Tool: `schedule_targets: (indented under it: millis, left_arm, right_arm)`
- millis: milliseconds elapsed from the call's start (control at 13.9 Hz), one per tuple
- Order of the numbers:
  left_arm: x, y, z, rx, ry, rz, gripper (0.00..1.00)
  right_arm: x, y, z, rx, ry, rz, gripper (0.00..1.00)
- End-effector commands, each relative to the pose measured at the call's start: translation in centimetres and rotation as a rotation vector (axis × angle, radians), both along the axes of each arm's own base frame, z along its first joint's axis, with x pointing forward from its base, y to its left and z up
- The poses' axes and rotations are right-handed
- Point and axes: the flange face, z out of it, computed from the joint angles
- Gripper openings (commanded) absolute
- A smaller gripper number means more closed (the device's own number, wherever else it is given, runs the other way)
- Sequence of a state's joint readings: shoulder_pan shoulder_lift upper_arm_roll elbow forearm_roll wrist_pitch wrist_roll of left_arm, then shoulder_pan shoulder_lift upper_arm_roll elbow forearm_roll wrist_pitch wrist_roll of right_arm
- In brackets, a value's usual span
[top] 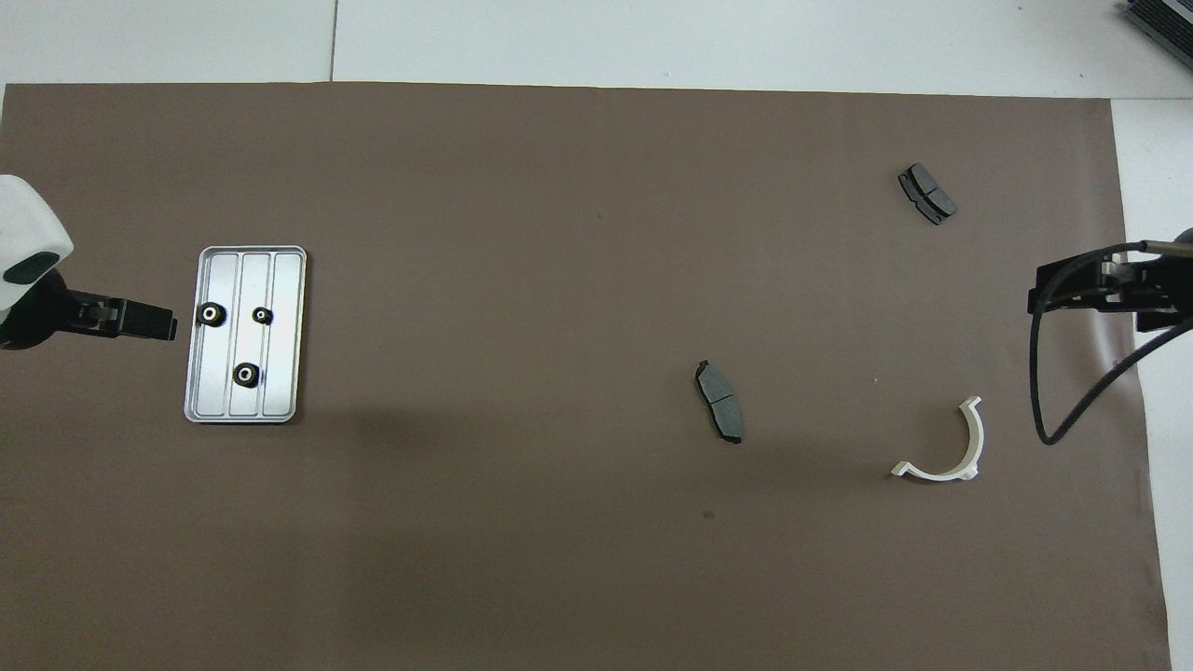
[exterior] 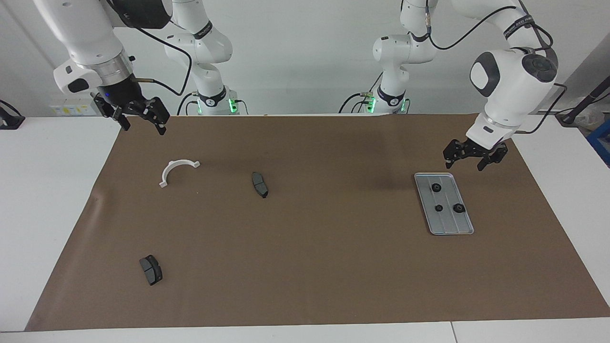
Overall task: Place bearing gear from tray to pile
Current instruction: 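Move the left gripper down over a black gear on the tray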
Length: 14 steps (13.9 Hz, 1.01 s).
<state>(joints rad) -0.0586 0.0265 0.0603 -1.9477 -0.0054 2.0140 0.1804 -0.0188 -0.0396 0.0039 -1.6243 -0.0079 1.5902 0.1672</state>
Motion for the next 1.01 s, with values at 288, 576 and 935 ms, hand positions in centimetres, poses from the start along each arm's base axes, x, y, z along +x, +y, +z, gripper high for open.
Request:
schedule_targets:
  millis: [288,576,935]
  left_arm:
    - [-1.9,0.1,-6.4,-0.011,-0.035,0.024,1.0]
    - [-3.1,-0.1,-9.8,-0.011,-0.014,0.042,1.0]
    - [-2.7,-0.1,-12.8,-0.006,0.006,0.041,0.91]
  right_arm:
    - [-0.1,0.1,-0.1,0.012,0.011,-0.001,1.0]
    - [-0.1,0.0,-0.1,0.012,0.01,-0.002,1.0]
    - [-0.1,0.1,-0.1,0.012,0.011,-0.001,1.0]
